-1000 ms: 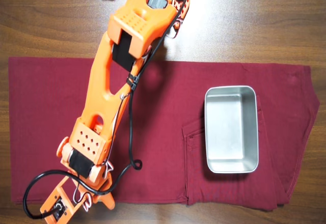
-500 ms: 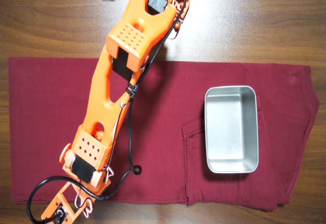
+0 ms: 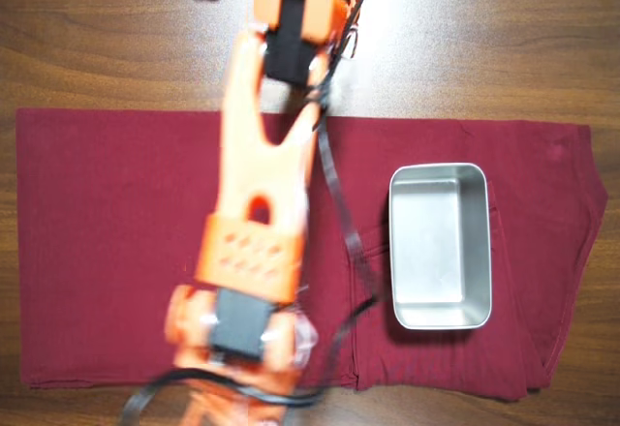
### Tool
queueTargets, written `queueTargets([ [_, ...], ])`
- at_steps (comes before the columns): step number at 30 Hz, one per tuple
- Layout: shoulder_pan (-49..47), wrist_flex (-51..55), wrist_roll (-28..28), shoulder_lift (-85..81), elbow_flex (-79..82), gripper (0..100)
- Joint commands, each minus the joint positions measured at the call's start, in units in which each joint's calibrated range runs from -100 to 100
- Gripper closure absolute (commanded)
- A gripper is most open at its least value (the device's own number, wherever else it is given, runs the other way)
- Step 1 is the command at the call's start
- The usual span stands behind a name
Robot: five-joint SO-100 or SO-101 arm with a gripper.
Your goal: Grab the cube
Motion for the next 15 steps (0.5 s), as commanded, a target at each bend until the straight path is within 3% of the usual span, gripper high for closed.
queueTargets([
  [1, -12.39, 2.73, -1.03, -8.0, 4.83, 100],
  [9, -41.18, 2.73, -3.71, -15.45, 21.49, 100],
  [15, -46.46, 2.27, -4.84, -16.79, 28.68, 99],
])
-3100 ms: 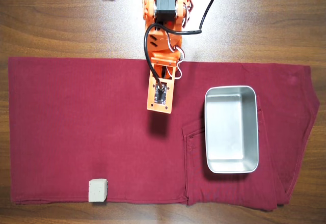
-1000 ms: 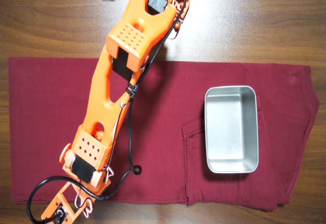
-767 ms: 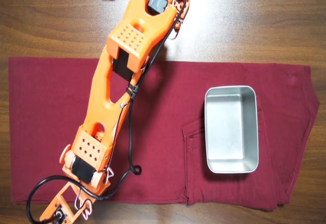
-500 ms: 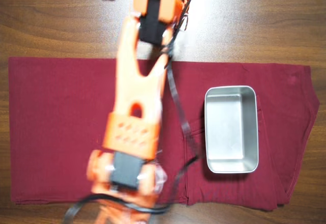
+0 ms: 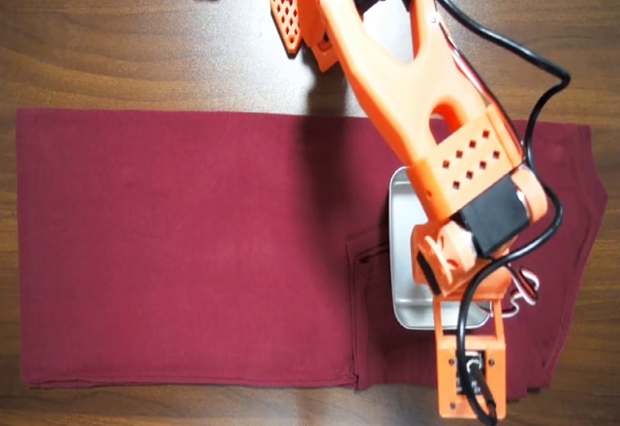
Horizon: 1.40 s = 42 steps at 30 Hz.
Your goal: Grab the cube
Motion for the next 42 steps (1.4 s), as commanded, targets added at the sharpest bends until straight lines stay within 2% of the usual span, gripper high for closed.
queueTargets([
  [1, -0.31, -1.01, 0.1, -2.72, 1.43, 97],
  [4, 0.85, -1.66, -0.2, -1.83, 1.43, 82],
  [8, 2.38, -0.64, 0.34, -2.09, 1.43, 68],
  [13, 2.67, 0.1, 0.44, -4.14, 1.43, 64],
  [14, 2.67, 0.1, 1.56, -5.11, 1.43, 66],
  [15, 3.73, -2.39, 2.54, -6.35, 1.52, 75],
  [16, 5.84, -6.27, 2.59, -7.95, 2.06, 91],
  [17, 8.72, -11.25, 3.32, -10.62, 5.25, 100],
  [21, 23.01, -42.87, 9.08, -32.81, 38.57, 100],
  [25, 34.53, -54.86, 11.48, -52.87, 66.79, 100],
  [29, 38.85, -42.14, 11.82, -70.89, 80.35, 100],
  [38, 37.41, -36.69, 13.19, -84.74, 95.19, 100],
  [42, 37.99, -28.4, 13.53, -93.97, 101.2, 100],
])
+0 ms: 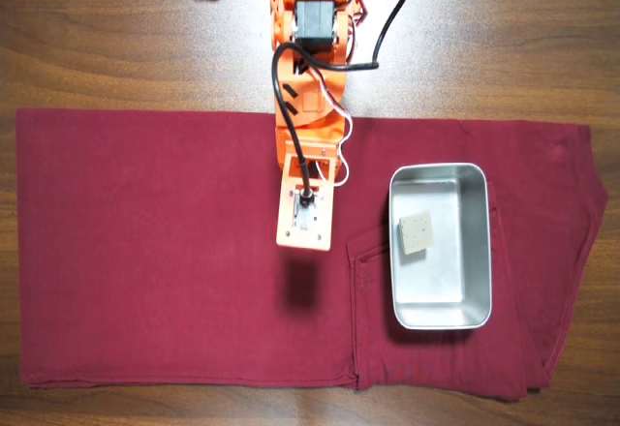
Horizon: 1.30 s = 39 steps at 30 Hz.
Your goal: Grab the cube
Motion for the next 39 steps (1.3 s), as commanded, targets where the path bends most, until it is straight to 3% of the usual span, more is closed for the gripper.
queueTargets([
  [1, 0.5, 7.96, -0.1, -5.98, 1.66, 100],
  [10, -0.65, 37.29, -0.05, -8.82, 1.75, 100],
  [39, -1.04, 37.84, -0.73, -8.82, 1.75, 100],
])
